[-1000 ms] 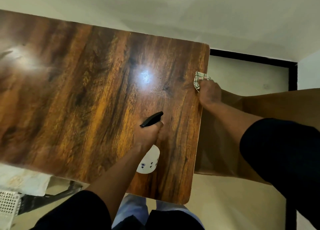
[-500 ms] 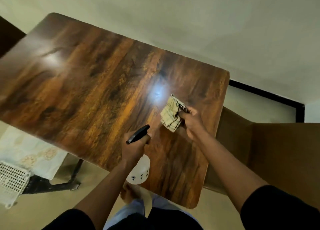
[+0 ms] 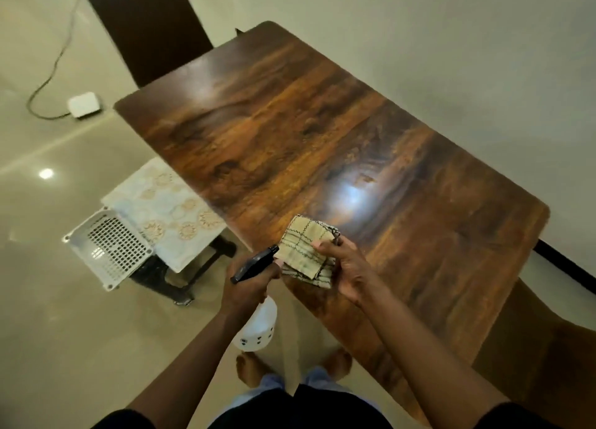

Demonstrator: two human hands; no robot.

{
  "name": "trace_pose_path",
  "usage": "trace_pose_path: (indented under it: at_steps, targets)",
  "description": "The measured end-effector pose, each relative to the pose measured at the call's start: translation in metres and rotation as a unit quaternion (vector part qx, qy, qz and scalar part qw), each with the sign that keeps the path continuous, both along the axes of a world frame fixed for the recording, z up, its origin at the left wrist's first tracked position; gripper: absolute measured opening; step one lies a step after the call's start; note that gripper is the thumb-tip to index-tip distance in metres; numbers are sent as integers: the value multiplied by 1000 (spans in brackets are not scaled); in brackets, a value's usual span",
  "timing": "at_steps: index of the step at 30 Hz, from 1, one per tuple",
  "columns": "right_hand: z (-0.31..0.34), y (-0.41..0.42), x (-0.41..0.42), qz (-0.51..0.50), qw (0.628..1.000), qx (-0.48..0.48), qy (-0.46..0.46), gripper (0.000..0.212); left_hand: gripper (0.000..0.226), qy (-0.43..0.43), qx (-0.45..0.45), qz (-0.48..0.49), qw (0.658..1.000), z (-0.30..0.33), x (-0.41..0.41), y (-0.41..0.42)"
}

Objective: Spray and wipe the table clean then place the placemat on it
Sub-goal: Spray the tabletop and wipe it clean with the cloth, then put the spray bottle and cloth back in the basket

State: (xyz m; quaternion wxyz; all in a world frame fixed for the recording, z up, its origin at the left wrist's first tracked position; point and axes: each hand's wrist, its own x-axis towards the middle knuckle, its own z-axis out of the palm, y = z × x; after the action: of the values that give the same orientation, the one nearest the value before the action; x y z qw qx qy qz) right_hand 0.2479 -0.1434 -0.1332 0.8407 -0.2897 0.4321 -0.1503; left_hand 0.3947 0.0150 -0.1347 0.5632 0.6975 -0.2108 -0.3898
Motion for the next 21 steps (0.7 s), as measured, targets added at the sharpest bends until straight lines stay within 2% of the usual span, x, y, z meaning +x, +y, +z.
trace_pose_path:
  at_steps: [7,10,14,21]
  targets:
    - [8,66,106,75,996,-22,30,44,18,-11,-19,97,995,-6,74,90]
    - [2,89,146,113,993,-25,35,48,25,-19,-14,138,990,-12,100,122]
    - [-6,115,193,156,986,-37,49,57,21,-14,-9,213,977,-19,127,155]
    - [-16,140,267,221,971,-52,76,40,21,2,15,265,964,-31,176,194]
